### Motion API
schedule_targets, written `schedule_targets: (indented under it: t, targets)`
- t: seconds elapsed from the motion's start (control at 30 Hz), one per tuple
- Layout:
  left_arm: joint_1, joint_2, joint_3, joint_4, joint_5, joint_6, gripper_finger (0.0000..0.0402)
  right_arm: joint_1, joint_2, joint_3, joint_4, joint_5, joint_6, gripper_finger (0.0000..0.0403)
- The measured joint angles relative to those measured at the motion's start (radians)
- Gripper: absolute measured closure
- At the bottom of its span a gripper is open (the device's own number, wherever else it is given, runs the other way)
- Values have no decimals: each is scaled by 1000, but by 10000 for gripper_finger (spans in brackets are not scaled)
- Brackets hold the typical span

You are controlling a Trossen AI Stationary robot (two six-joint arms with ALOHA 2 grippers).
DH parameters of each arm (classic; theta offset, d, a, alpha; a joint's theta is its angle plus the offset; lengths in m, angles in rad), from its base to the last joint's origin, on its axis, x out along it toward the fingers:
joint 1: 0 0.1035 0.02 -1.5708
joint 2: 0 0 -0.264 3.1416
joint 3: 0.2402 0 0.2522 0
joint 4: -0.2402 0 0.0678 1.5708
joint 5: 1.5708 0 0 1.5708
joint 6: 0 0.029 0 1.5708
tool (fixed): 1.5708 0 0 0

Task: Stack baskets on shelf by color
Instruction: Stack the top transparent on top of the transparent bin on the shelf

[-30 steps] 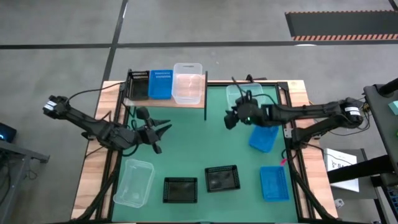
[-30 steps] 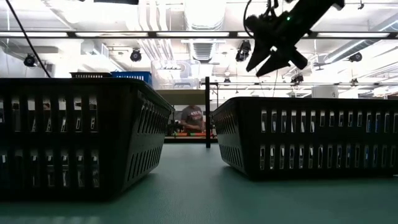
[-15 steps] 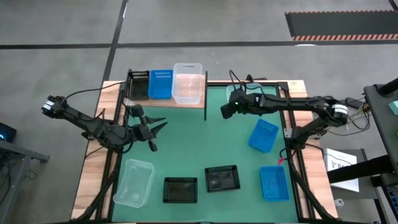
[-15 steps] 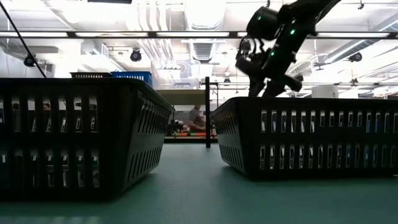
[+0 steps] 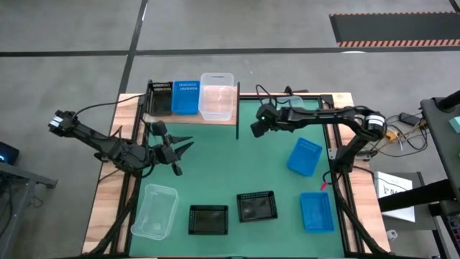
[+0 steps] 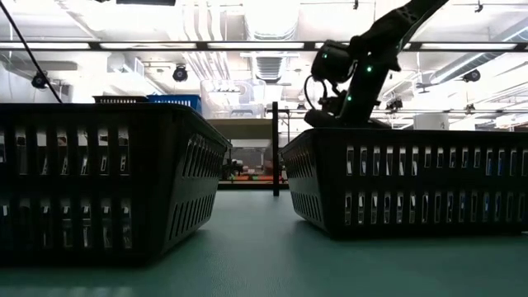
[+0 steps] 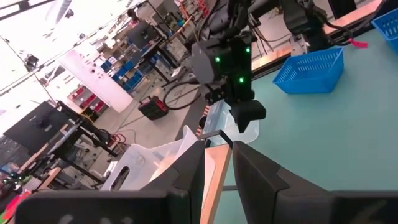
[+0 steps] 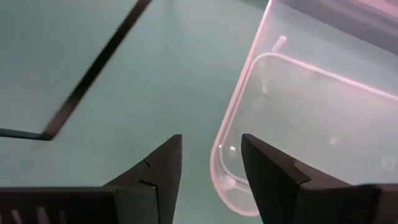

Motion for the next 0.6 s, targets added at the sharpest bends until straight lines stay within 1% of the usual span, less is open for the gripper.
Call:
schedule_targets:
  t: [0.17, 0.47, 0.6]
  targets:
    - [0, 2, 0, 0, 0, 0, 334, 0, 25, 0, 0, 1, -11, 281]
    - [0, 4, 0, 0, 1, 0, 334, 11, 16, 0, -6, 4, 8, 384]
    - [0, 6, 0, -1, 1, 1, 334, 28, 7, 0, -19, 3, -3, 388]
